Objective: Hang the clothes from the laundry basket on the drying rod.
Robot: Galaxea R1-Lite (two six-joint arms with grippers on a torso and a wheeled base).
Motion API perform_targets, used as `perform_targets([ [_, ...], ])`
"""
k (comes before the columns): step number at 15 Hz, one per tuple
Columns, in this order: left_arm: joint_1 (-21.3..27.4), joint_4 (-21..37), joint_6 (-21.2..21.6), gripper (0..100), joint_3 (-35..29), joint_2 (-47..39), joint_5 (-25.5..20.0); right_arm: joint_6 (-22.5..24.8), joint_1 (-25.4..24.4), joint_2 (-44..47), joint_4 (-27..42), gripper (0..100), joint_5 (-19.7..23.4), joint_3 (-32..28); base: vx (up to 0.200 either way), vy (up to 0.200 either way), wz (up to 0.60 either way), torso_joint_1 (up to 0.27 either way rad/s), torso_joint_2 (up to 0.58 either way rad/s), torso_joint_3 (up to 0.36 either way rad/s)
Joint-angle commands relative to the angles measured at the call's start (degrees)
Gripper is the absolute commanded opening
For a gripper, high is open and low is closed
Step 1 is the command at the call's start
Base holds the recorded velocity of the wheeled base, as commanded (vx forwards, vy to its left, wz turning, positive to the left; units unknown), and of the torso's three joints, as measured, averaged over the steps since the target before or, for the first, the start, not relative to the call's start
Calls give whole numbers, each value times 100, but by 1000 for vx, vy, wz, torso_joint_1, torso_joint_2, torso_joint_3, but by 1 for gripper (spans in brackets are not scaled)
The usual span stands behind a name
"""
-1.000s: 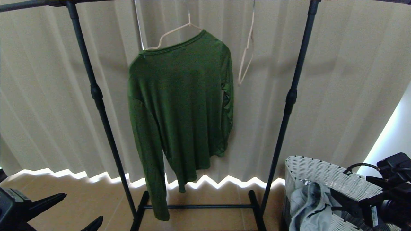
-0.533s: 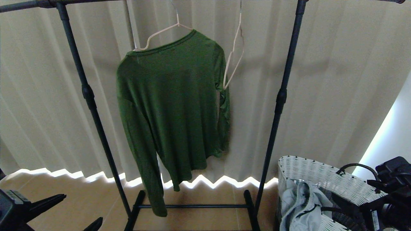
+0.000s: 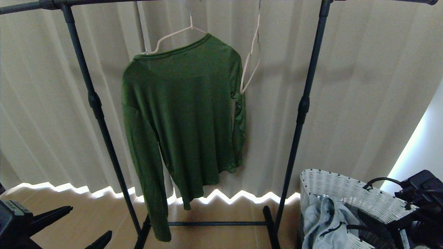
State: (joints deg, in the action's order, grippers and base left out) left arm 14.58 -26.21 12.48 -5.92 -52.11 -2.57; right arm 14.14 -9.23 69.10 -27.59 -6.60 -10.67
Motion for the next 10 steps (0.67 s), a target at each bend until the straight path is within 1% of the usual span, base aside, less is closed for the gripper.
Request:
perform_targets([
  [1, 1, 2, 9, 100, 4, -36, 2, 45, 9, 7, 43, 100, 0, -23, 200, 0, 0, -2, 2, 2],
  [2, 1, 2, 26, 100, 30, -44, 2, 54, 9, 7, 166, 100, -8, -32, 200, 0, 0, 7, 2, 2],
  [4, 1, -7, 44, 100, 30, -44, 2, 106, 9, 95, 491, 100, -61, -208, 0, 0, 0, 0, 0, 0],
  [6, 1, 2, 26, 100, 30, -27, 2, 273, 9, 324, 764, 100, -123, -445, 0, 0, 0, 0, 0, 0],
  [7, 1, -7, 26, 100, 39, -18, 2, 317, 0, 420, 808, 100, -140, -463, 0, 0, 0, 0, 0, 0],
  [8, 1, -7, 17, 100, 56, 0, 2, 519, -53, 605, 843, 100, -219, -454, 0, 0, 0, 0, 0, 0],
  [10, 1, 2, 9, 100, 56, 35, 2, 853, -202, 763, 843, 100, -219, -410, 0, 0, 0, 0, 0, 0],
])
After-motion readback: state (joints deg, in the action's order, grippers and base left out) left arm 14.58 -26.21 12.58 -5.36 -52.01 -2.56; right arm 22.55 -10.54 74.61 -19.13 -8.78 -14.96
